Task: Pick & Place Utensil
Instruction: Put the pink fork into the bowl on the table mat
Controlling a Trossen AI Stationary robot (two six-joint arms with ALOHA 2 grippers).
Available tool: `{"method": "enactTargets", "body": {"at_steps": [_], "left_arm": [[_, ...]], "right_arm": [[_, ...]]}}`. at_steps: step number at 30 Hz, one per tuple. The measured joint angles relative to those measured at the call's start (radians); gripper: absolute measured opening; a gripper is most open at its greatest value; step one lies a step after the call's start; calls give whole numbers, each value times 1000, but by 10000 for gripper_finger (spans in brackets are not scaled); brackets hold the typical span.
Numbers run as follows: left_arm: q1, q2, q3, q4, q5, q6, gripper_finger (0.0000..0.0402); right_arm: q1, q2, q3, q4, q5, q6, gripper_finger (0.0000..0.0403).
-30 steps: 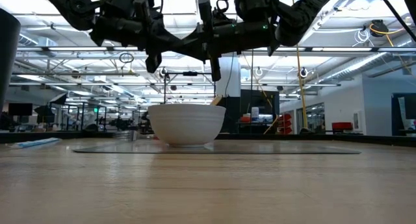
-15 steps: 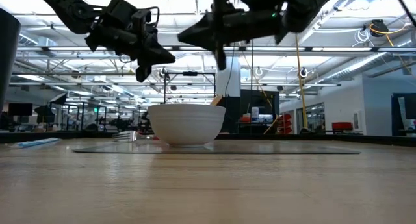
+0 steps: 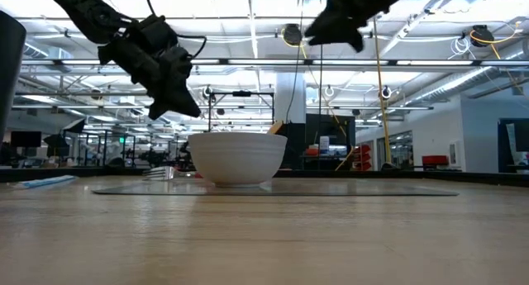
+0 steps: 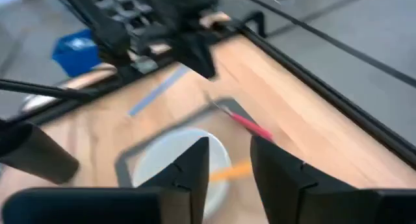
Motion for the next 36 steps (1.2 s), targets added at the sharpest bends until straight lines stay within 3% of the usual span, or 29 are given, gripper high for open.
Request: {"method": "enactTargets", "body": {"at_steps": [7, 13, 19, 23, 36], "left_arm": [[-52, 51, 149, -205, -154, 43, 137], [-54, 265, 411, -494, -177, 122, 191], [-54, 490, 647, -675, -206, 190, 185], [-53, 589, 737, -743, -229, 215, 169], [-109, 734, 769, -820, -284, 268, 152]], "right_arm": [[-74, -141, 0, -282, 23, 31, 151], [-117, -186, -1, -353, 22, 22, 166], [-123, -189, -1, -373, 20, 7, 163], [-122, -190, -1, -405, 18, 14, 161], [-122, -190, -1, -428, -6, 4, 161]]}}
